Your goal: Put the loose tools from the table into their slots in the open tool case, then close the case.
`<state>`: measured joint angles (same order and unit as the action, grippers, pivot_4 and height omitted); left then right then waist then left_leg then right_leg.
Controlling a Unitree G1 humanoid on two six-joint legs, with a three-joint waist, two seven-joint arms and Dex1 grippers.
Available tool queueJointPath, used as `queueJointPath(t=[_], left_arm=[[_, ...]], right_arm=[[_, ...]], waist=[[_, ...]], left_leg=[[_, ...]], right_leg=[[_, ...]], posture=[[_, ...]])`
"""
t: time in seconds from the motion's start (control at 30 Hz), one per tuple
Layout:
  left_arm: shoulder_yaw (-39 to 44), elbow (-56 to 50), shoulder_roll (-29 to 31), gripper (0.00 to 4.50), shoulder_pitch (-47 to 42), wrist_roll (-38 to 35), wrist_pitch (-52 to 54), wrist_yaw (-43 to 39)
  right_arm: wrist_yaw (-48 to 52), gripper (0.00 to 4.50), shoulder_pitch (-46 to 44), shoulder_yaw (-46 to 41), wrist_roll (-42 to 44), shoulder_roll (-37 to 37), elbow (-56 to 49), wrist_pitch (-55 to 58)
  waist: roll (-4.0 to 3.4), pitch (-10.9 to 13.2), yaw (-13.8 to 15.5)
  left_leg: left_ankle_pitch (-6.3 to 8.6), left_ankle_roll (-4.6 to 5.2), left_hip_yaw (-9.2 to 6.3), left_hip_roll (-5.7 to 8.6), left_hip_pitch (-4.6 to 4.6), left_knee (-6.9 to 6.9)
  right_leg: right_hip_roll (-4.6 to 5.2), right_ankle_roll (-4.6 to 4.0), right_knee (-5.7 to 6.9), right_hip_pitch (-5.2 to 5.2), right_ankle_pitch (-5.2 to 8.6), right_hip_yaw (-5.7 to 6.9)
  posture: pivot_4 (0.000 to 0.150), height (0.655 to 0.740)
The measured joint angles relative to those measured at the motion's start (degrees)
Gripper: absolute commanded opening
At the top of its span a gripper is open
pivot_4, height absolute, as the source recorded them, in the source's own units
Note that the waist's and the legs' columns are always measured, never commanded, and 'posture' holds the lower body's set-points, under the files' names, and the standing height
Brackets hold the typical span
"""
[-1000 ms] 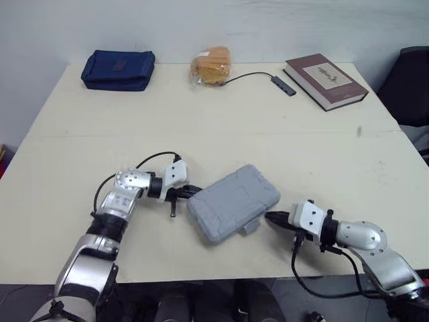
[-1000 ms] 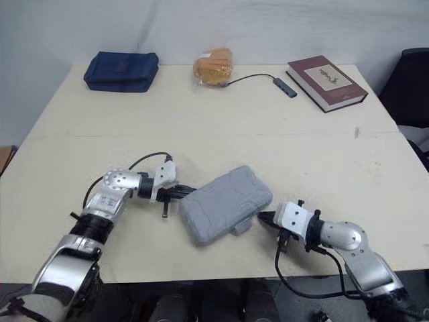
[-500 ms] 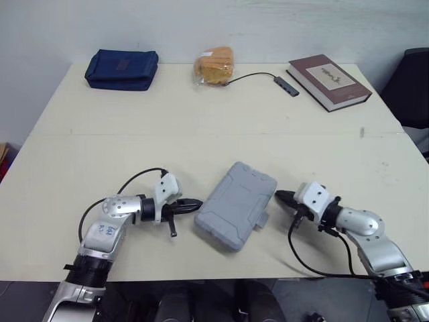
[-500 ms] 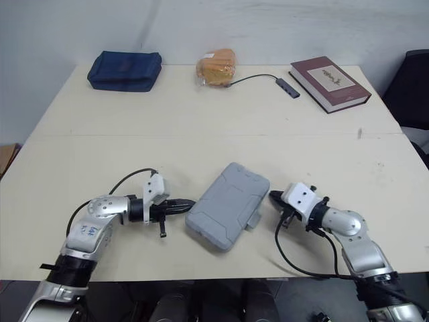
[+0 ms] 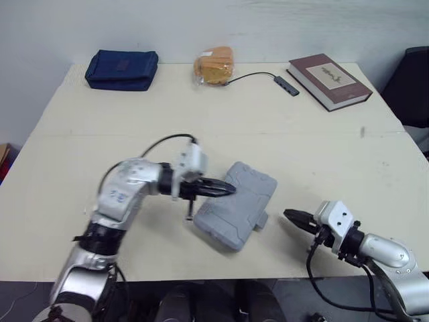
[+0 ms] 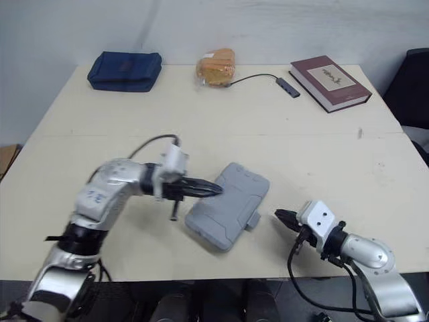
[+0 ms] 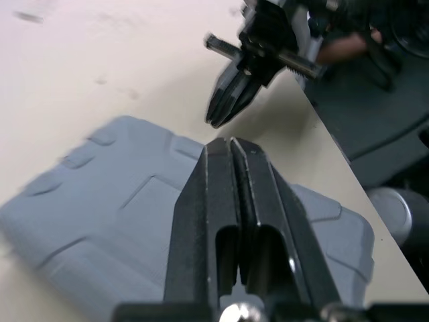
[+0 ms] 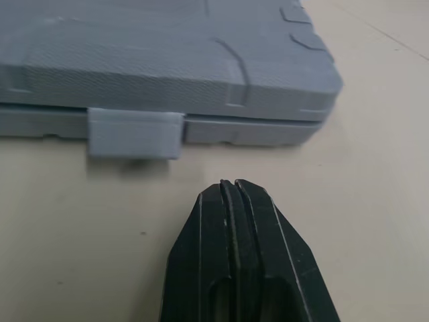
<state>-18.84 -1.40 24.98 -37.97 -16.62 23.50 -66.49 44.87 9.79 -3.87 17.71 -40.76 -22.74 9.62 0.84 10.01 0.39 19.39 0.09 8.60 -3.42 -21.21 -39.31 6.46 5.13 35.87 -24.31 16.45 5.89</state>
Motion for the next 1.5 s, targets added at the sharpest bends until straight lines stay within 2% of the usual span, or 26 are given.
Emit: queueJointPath(t=[0.2,0.4,0.6,1.0,1.27,1.4,1.5], left_arm=[[-7.8,4.2,-2.0,0.01,-3.1,7.5,1.2,2.5],[-9.2,3.6,-2.8,0.01,-3.0,8.1,5.2,4.9],[-9.1,3.6,-3.0,0.01,-2.2,8.4,5.3,7.7],[-8.0,6.3,-3.2,0.01,-2.5,9.2,3.3,9.2],[-8.0,8.5,-2.6,0.01,-2.2,11.6,-2.8,9.3],[-6.3,9.2,-3.3,0.01,-1.4,11.5,-5.5,9.2],[-2.9,10.4,-4.8,0.01,0.9,8.6,-9.4,8.2]], right_arm=[[-0.3,0.01,-2.1,4.6,-2.7,0.2,-1.9,1.9],[-1.3,0.01,-4.0,8.5,-6.5,1.5,-1.8,1.9],[-1.5,0.01,-5.8,11.3,-10.6,1.7,0.0,1.5],[-0.1,0.01,-12.2,15.4,-15.2,4.0,7.3,-1.2],[0.4,0.01,-14.5,16.5,-17.2,5.8,11.6,-6.4],[1.1,0.01,-14.5,16.0,-17.1,5.7,13.4,-10.3],[2.7,0.01,-13.9,13.5,-15.2,3.6,13.7,-12.5]], waist=[[0.03,0.0,-0.2],[0.28,-0.6,0.0],[0.72,-1.2,-0.3],[0.73,-1.2,-0.8],[0.86,-1.5,-1.5],[0.74,-1.4,-1.8],[0.33,-1.1,-1.7]], left_leg=[[0.00,0.01,-0.05,-0.01,0.01,0.01],[0.09,0.12,-0.30,-0.16,0.50,0.02],[0.37,0.38,-0.30,-0.38,0.91,0.14],[0.37,0.31,-0.20,-0.42,1.05,0.16],[0.40,0.25,-0.22,-0.59,1.11,0.20],[0.41,0.24,-0.22,-0.59,1.07,0.22],[0.41,0.25,-0.22,-0.50,0.91,0.23]], right_leg=[[0.00,-0.05,-0.02,0.03,0.03,0.01],[0.00,-0.06,-0.27,0.69,0.04,0.19],[0.02,-0.20,-0.27,1.01,0.12,0.17],[-0.01,-0.36,-0.07,0.97,0.21,0.17],[0.01,-0.45,0.02,0.99,0.25,0.18],[0.05,-0.46,0.01,0.96,0.26,0.21],[0.12,-0.43,0.01,0.81,0.26,0.21]], posture=[[0.150,0.7400],[0.150,0.7400],[0.150,0.7400],[0.150,0.7400],[0.150,0.7400],[0.150,0.7400],[0.150,0.7400]])
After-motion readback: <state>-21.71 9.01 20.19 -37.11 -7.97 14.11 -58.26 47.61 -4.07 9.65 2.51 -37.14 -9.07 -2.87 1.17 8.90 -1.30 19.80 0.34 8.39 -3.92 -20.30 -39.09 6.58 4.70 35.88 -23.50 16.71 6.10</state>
